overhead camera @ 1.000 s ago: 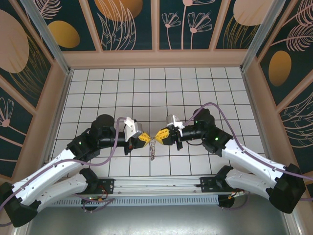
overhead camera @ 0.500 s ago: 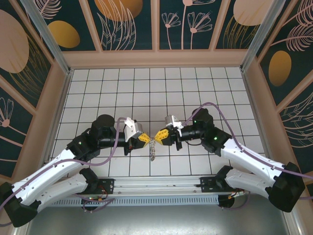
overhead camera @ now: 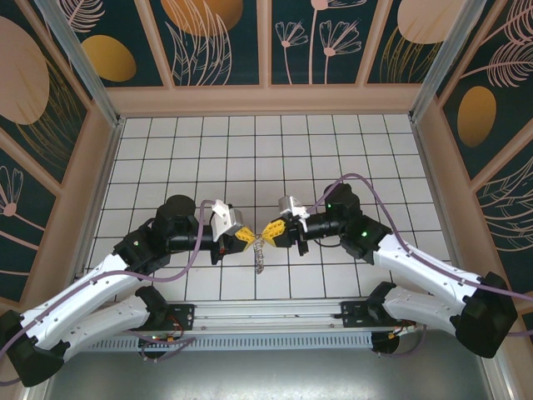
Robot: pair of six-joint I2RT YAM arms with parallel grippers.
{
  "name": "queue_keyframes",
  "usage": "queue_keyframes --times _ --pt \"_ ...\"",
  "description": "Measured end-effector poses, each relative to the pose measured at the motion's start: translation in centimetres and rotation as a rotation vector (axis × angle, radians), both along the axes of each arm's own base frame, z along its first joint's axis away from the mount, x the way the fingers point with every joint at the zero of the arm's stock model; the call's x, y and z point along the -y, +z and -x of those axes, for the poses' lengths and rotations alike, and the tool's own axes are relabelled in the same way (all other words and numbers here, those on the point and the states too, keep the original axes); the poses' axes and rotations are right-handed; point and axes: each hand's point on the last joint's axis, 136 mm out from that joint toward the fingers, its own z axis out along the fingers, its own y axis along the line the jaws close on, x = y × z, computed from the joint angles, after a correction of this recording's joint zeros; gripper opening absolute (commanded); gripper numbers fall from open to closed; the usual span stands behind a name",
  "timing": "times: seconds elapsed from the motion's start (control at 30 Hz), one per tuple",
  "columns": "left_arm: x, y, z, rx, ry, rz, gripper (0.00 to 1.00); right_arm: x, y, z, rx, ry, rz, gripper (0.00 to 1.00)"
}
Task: Put the keys on the keyring
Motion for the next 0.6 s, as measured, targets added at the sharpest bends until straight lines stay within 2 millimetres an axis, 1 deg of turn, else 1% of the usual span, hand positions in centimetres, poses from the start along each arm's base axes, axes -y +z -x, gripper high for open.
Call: queue_keyframes --times 0.27,0.6 --pt "-0.04 0.09 0.09 0.001 -0.002 0.002 0.00 -0.36 -0.42 0.26 -0.002 0.017 0.017 0.00" --pt "-0.04 0.09 0.08 0.002 -0.002 0.003 0.00 -0.39 -0.41 0.26 0.002 0.020 0.022 0.00"
